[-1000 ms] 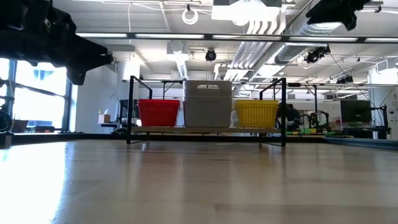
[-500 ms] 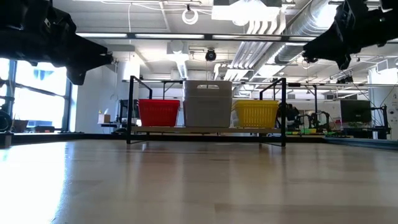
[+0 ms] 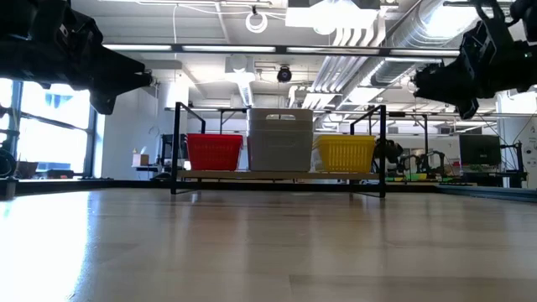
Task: Stack baskets on shelf by color
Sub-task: Return to Home Position
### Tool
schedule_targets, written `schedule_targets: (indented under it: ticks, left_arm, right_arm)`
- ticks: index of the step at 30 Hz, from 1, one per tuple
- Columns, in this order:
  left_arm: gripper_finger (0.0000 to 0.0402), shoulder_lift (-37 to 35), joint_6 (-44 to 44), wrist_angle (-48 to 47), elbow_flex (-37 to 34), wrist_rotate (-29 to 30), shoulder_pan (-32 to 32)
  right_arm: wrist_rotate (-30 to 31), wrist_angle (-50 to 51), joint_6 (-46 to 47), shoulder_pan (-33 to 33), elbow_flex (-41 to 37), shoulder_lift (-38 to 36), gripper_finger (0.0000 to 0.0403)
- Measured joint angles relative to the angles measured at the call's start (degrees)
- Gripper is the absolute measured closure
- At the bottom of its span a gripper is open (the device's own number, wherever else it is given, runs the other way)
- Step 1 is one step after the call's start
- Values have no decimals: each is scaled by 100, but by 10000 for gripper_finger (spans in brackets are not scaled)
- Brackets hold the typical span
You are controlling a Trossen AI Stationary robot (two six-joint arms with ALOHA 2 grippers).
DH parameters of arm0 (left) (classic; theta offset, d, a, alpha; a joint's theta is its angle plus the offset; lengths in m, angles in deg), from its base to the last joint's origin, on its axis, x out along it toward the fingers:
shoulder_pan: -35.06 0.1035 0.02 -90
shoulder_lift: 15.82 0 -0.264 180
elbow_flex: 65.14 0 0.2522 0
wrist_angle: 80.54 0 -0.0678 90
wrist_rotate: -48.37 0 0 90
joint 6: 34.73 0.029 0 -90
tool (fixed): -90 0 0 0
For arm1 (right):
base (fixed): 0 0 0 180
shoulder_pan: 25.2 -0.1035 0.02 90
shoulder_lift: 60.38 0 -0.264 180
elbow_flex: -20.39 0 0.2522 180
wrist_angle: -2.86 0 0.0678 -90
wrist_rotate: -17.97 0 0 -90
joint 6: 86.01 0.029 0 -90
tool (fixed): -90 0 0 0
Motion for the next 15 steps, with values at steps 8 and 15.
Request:
schedule_targets:
  ticks: [8, 15]
  left_arm:
    - [264, 0, 0, 8, 0, 2, -1]
    - [264, 0, 0, 9, 0, 7, 0]
  right_arm:
    - [23, -39, 135, 0, -192, 56, 304]
    - [28, -33, 34, -1, -192, 102, 304]
